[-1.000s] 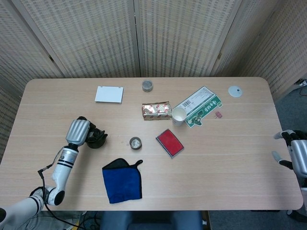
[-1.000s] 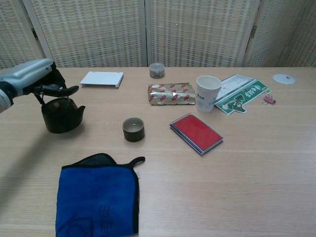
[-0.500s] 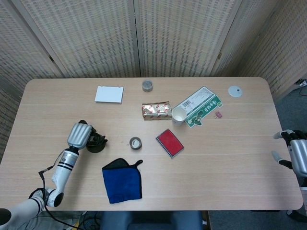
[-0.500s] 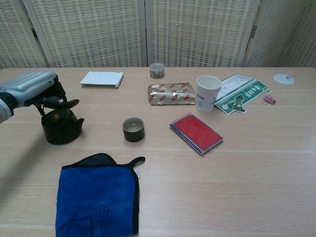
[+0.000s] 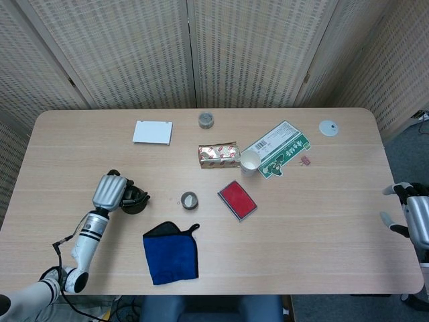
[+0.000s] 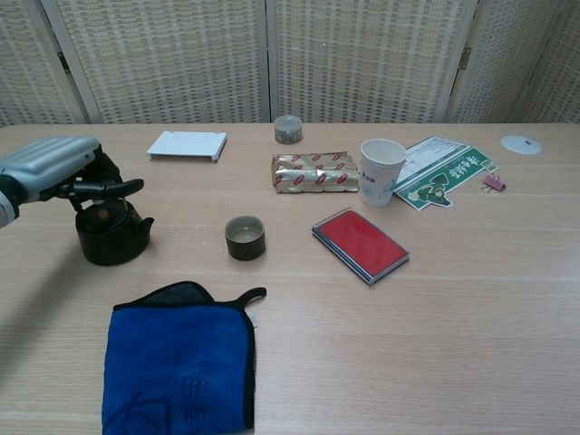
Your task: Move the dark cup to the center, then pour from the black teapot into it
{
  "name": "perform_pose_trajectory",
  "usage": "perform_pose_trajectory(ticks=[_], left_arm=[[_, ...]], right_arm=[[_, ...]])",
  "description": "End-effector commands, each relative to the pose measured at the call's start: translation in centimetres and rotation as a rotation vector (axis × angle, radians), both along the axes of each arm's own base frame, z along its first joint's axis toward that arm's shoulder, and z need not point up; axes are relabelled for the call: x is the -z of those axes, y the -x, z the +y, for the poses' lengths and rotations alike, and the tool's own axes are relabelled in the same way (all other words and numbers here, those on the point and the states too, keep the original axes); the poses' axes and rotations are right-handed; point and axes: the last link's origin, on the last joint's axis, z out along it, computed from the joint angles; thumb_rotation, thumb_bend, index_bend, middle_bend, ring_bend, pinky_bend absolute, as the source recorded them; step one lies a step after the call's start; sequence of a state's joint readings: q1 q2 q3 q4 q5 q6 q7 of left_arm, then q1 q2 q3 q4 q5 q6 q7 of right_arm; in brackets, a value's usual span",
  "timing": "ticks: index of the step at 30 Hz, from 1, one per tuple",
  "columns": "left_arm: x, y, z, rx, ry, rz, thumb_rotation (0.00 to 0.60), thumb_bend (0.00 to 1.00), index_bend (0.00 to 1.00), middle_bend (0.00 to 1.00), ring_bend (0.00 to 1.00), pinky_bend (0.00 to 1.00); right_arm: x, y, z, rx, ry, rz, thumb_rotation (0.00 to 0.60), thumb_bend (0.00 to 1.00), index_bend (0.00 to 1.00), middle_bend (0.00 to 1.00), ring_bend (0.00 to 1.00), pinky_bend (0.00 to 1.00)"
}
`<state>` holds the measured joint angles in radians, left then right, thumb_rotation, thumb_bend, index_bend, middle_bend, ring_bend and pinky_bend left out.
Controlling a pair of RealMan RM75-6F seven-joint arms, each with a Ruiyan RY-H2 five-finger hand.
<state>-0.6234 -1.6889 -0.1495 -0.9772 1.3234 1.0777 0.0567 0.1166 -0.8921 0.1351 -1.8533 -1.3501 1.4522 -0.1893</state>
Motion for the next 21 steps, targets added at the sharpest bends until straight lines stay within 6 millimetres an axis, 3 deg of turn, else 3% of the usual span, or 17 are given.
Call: perform_pose_trajectory(ticks=[1, 8, 15, 21], left_arm=[[-0.3, 0.0, -0.2, -0.011, 0.004, -0.004, 0.017, 0.19, 0.70, 0.72, 0.59, 0.25], [-0.6, -0.6, -0.5, -0.033, 0.024, -0.023, 0.000, 0.17, 0.55, 0.55, 0.41, 0.22], [-1.5, -1.1, -0.6, -0.053, -0.002, -0.090, 0.000, 0.17, 0.37, 0.32, 0.20, 0.11], [-2.6, -1.1, -0.5, -0.095, -0.048, -0.169, 0.002, 0.17, 0.32, 0.27, 0.15, 0.09]], right_arm=[[0.0, 0.0, 0.0, -0.001, 0.001, -0.001, 0.600, 0.19, 0.44, 0.40, 0.32, 0.37], [-0.1, 0.0, 0.2, -0.001, 0.004, -0.001, 0.600, 0.19, 0.44, 0.40, 0.32, 0.37], [-0.4, 0.0, 0.4, -0.001, 0.013, 0.001, 0.600, 0.19, 0.44, 0.40, 0.32, 0.37], [-0.3, 0.0, 0.4, 0.001, 0.013, -0.001, 0.600, 0.19, 0.44, 0.40, 0.32, 0.37]])
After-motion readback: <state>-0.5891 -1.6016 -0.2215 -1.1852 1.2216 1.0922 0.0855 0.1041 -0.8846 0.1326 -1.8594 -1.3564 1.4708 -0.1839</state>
